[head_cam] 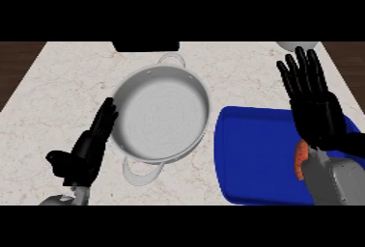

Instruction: Pick the sweet potato from the tray and place it in the pot

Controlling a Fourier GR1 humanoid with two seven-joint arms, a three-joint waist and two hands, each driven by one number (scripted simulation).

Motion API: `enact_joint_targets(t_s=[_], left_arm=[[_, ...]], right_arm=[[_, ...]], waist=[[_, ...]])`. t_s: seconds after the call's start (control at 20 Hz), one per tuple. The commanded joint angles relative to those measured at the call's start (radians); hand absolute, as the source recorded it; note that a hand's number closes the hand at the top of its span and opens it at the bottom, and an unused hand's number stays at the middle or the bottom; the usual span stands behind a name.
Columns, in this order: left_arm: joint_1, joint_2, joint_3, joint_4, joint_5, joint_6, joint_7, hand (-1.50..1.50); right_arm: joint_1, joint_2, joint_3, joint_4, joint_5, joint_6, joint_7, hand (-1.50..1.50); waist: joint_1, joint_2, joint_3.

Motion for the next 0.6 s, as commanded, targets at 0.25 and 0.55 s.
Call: enact_joint_targets(t_s=[0.25,0.55], left_arm=[[0.096,0.194,0.162,0.050,-0.098,0.079,0.023,0.00],[0.130,0.225,0.184,0.084,-0.073,0.047,0.042,0.00]], right_arm=[[0.407,-0.093,-0.274,0.245,0.070,-0.379,0.236,1.50],[0.583,-0.242,-0.285,0.197,0.511,-0.728,0.123,-1.50]], waist=[[-0.091,0.058,-0.026],[-0.072,0.037,-0.036]])
